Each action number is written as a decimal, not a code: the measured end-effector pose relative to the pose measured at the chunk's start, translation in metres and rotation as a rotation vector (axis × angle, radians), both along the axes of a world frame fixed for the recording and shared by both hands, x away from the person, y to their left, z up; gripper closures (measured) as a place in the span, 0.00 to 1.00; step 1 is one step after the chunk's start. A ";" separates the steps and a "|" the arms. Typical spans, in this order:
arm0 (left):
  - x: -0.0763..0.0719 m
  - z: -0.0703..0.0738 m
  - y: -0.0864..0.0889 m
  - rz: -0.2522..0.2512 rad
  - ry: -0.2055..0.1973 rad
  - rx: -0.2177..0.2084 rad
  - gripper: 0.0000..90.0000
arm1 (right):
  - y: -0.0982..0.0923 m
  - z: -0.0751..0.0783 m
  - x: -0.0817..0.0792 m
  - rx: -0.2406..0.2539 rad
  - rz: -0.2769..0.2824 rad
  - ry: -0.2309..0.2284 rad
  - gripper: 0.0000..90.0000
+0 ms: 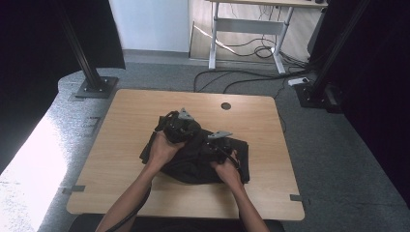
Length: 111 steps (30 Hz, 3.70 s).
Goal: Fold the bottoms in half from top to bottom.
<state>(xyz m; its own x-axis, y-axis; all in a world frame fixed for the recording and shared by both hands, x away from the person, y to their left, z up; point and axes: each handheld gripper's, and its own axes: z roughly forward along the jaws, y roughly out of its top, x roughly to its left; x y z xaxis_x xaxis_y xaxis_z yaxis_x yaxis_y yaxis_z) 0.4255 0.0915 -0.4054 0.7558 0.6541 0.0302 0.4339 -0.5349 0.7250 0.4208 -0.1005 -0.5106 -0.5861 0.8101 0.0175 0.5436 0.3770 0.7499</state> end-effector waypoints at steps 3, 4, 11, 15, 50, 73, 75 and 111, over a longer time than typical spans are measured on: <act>0.001 0.000 0.005 0.013 0.000 0.000 0.90 | -0.030 0.016 -0.009 -0.015 -0.092 -0.029 0.14; 0.001 0.000 0.006 0.014 0.001 0.002 0.90 | -0.042 0.018 -0.012 -0.016 -0.139 -0.023 0.11; 0.003 -0.001 0.010 0.025 0.008 -0.009 0.90 | -0.108 -0.012 -0.025 -0.016 -0.314 0.111 0.07; 0.004 -0.001 0.010 0.024 0.012 -0.012 0.90 | -0.111 -0.028 -0.025 0.051 -0.294 0.159 0.14; 0.006 -0.038 -0.030 0.020 0.064 0.058 0.89 | -0.011 -0.024 -0.007 0.119 -0.038 0.095 0.29; 0.009 -0.074 -0.071 -0.069 0.193 -0.022 0.49 | -0.084 -0.008 -0.021 0.085 -0.153 0.056 0.28; 0.008 -0.068 -0.072 -0.072 0.183 -0.044 0.46 | -0.084 -0.008 -0.021 0.083 -0.153 0.058 0.28; 0.041 0.009 0.122 0.267 0.010 -0.043 0.00 | -0.099 -0.015 -0.034 0.033 -0.150 0.065 0.23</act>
